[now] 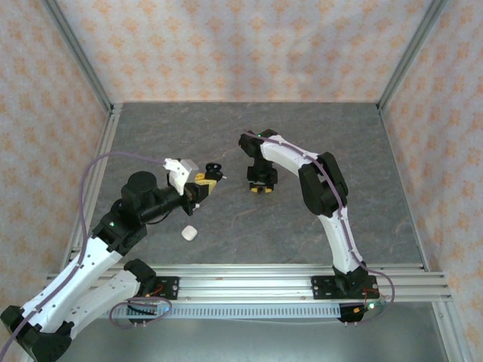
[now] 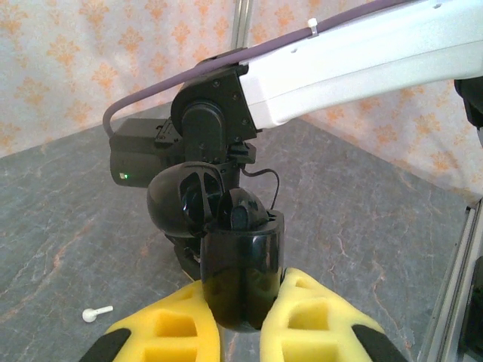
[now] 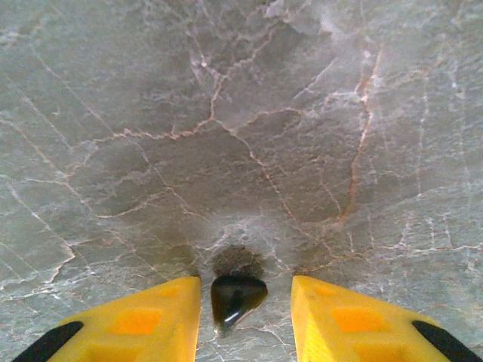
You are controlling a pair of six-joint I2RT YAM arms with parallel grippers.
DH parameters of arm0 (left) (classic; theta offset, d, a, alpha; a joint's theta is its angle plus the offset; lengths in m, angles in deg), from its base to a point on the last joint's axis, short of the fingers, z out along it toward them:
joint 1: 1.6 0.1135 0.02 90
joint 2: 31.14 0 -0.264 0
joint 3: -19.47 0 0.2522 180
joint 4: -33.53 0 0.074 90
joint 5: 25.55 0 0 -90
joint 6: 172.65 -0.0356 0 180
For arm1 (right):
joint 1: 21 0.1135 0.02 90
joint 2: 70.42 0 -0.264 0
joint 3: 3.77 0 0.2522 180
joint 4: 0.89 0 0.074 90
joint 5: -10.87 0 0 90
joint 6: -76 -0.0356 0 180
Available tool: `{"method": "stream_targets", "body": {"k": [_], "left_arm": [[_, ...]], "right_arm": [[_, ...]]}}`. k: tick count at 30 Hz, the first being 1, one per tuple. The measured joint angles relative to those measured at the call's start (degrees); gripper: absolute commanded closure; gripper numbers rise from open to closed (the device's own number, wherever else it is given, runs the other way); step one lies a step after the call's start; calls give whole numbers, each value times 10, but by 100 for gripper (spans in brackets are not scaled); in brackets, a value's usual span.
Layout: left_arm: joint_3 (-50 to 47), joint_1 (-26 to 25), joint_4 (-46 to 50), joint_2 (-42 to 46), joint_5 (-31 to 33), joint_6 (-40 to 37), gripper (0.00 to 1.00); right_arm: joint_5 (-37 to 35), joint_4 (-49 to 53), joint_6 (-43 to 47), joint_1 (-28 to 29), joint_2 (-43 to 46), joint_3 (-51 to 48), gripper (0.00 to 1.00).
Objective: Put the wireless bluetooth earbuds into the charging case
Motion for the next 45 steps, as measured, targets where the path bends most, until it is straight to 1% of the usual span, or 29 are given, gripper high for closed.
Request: {"method": "stream_targets", "body": {"k": [25,33,37,41,45], "left_arm": [[0,0,0,2,0,1,100],[0,0,0,2,0,1,100],[0,0,0,2,0,1,100],[0,0,0,0,-1,1,100],[0,0,-1,-9,-5,1,100]], "right_arm": [[0,-31,-17,-3,8,-14,69],[9,-54,-23,-7,23,-41,75],[25,-69,-30,-15,31,-57,78],[41,-87,-37,-24,44,-77,82],[43,-97,-41,-26,55,-90,87]]}}
